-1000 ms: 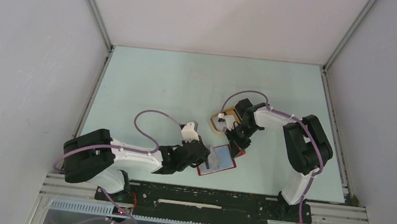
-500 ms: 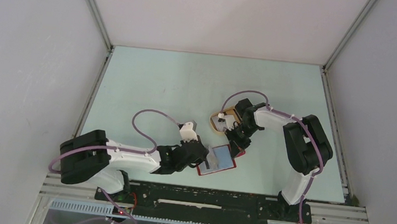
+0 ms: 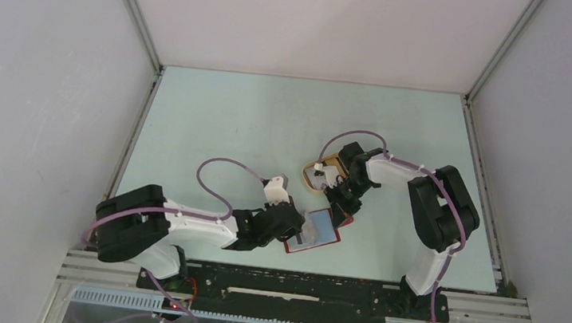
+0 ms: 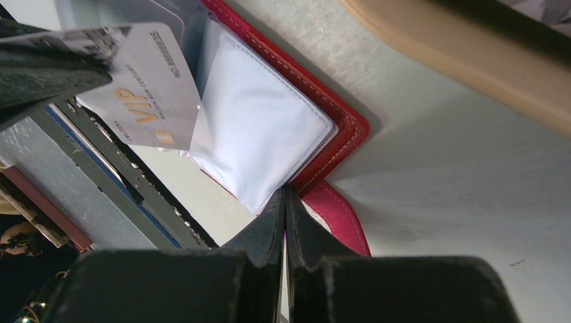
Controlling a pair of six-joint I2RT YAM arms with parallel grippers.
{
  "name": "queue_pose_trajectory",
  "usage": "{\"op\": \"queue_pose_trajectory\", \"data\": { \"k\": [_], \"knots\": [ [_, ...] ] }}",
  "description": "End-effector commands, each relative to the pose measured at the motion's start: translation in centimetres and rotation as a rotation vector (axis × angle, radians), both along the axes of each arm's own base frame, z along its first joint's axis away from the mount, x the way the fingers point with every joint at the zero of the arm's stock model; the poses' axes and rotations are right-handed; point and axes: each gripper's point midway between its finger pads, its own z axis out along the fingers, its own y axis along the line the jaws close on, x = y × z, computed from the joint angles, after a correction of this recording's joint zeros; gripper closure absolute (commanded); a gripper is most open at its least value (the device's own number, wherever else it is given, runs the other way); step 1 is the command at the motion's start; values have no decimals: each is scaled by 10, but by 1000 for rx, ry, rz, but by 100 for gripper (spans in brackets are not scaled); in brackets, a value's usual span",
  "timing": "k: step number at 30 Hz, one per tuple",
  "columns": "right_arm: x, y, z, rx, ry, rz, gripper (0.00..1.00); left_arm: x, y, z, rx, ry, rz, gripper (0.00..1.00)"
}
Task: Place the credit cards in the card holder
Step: Insert the credit card into the card holder.
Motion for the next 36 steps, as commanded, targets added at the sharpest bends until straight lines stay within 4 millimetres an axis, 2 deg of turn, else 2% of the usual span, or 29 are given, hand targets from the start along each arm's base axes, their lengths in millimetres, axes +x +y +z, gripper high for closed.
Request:
{"op": "queue_pose_trajectory", "data": {
  "k": [1,11,21,36],
  "knots": [
    [3,5,0,-4,-14,9,93,-1,-11,2,7,7,-25,100],
    [3,5,0,-2,-12,8,93,-7,-11,0,-29,45,-26,100],
    [3,5,0,-1,-12,10,93,-19,-4,-15,-67,146,19,100],
    [3,6,2,4,-12,9,93,-17,8,-31,-38,201,89,100]
  ]
}}
